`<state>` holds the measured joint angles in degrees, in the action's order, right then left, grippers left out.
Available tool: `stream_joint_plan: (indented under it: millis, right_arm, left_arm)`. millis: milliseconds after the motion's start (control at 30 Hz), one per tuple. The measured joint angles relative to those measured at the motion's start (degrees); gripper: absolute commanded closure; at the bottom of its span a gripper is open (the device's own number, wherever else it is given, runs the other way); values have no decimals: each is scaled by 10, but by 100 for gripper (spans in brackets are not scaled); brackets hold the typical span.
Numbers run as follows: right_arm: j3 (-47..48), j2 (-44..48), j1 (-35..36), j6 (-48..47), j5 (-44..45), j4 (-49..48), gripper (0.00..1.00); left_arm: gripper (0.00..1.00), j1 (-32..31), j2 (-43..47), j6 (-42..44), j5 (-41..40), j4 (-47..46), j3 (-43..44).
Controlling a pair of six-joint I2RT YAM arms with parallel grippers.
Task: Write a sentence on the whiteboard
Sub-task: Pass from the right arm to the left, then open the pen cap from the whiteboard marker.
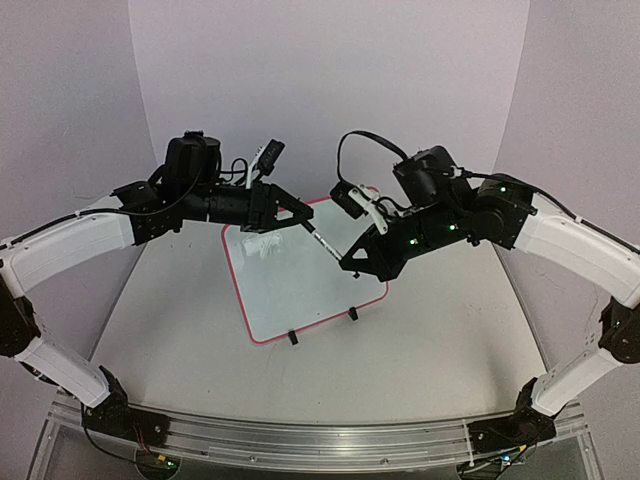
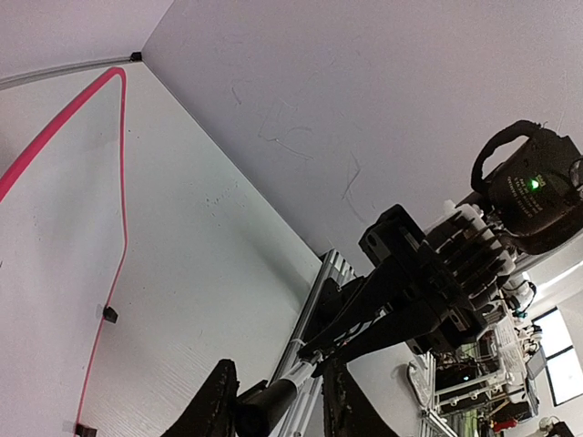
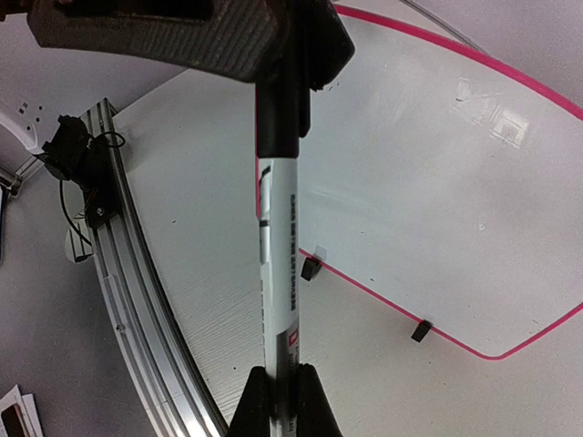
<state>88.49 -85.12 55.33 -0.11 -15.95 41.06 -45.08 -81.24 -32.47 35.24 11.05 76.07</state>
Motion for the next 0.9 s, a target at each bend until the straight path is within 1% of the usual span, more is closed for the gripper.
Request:
stream_joint_plan:
  millis: [67,100,167,233,300,333,367,400,433,467,567,667,800,900]
  right_arm:
    - [0,0,0,-3,6,0,100]
    - [0,0,1,-5,9,0,100]
    - [0,-1,1,-7,14,1,100]
    - [0,-1,2,-10,19,2,100]
    - [0,-2,3,-15,31,5,93]
    - [0,-3,3,-16,34,6,81]
    - [-1,-3,5,-17,40,6,64]
    - [-2,-3,6,-10,50,2,54]
    - [-6,-1,6,-5,61,-8,46]
    - [-13,2,6,2,71,-21,41]
    - [-66,30,5,36,97,-78,30]
    - [-134,72,3,72,113,-143,23]
    - [-224,126,3,134,117,-262,20]
    - [-262,137,2,180,116,-356,19]
  left_arm:
    - [74,0,-2,0,-1,0,0]
    - [78,0,-4,0,-2,0,0]
    - [89,0,-7,-1,-4,0,0]
    - [99,1,-9,-3,-3,-2,0]
    - [100,1,-10,-6,2,-5,0]
    - [100,0,-10,-7,3,-7,1]
    - [100,-1,-10,-8,4,-10,1]
    - [100,-1,-10,-10,3,-11,0]
    - [100,-1,-10,-9,-2,-11,-1]
    - [100,-1,-9,-10,-6,-16,-4]
    - [100,-1,4,-26,-29,-59,-39]
    - [100,-1,21,-46,-52,-111,-78]
    - [100,-1,30,-69,-69,-181,-99]
    - [100,-1,30,-88,-70,-237,-104]
